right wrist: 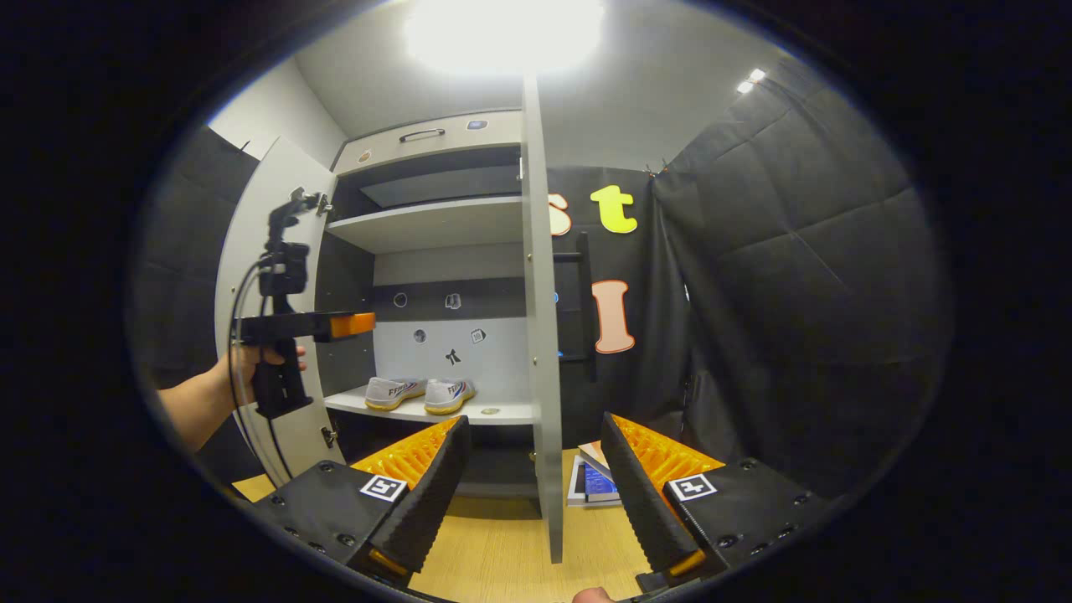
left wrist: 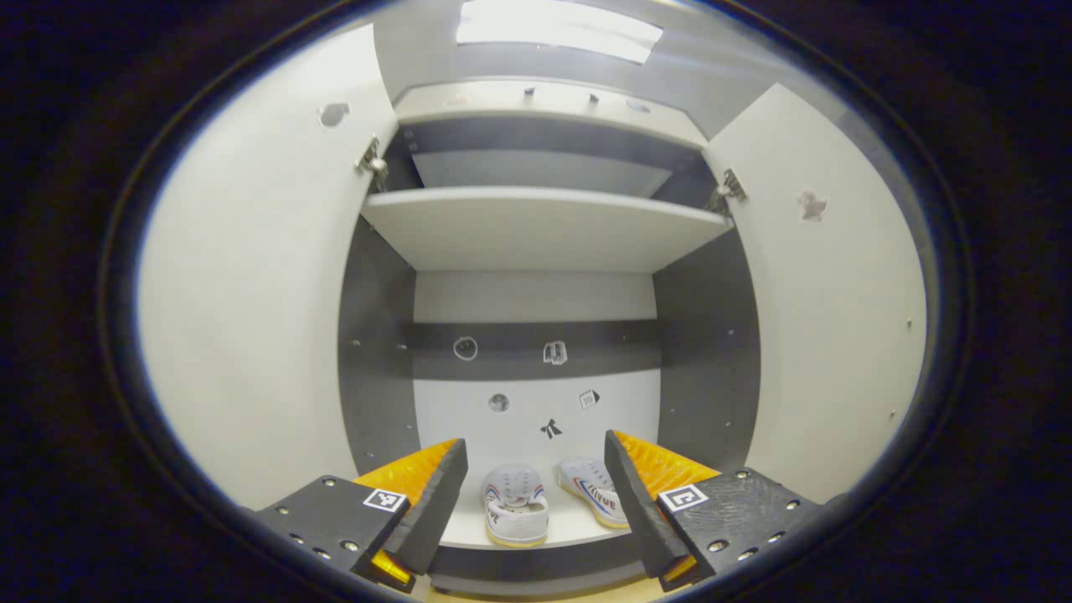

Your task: Grab one shoe with the right hand and put it into the shoe cabinet, grab the other shoe with the left hand and put it into the shoe cabinet; then close the right door with the right hand and the left door with the left hand.

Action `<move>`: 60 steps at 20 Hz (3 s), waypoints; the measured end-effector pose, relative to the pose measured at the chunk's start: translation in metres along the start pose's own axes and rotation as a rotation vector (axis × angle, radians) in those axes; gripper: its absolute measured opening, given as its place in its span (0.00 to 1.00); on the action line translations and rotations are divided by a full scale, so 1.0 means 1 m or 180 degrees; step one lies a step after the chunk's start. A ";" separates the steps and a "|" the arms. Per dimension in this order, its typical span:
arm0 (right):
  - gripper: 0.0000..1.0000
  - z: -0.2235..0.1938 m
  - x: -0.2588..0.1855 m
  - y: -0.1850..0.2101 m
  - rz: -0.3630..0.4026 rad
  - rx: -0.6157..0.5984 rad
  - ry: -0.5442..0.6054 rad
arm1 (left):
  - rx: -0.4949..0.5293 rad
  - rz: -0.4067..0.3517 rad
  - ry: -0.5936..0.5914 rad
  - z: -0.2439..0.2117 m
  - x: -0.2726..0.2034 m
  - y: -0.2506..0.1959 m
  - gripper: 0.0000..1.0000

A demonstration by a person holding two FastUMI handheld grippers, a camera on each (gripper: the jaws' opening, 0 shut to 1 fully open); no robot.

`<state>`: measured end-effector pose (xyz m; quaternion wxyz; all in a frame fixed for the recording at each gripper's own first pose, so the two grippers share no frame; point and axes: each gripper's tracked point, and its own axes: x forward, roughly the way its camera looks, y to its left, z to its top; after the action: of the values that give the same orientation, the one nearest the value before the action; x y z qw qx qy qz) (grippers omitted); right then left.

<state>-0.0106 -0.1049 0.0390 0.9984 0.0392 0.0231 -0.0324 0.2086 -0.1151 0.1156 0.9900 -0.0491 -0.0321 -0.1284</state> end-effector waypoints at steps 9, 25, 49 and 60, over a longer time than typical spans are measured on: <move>0.96 0.037 0.014 -0.017 0.0006 0.0059 -0.0155 | 0.0025 -0.0111 0.0149 0.019 -0.127 0.013 0.93; 0.92 0.081 0.055 -0.114 -0.0940 -0.0118 -0.0267 | 0.0166 0.0340 0.0114 0.026 -0.207 0.074 0.91; 0.93 0.073 0.068 -0.047 -0.1232 -0.0507 -0.0117 | -0.0085 0.1105 0.0225 0.001 -0.261 0.241 0.93; 0.91 0.067 0.082 0.040 -0.0788 -0.0471 -0.0217 | -0.0078 0.1066 0.0315 -0.010 -0.261 0.265 0.93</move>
<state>0.0771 -0.0759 0.1046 0.9872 -0.0389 -0.0039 -0.1548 0.0253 0.2048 0.0622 0.9972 -0.0595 0.0269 0.0356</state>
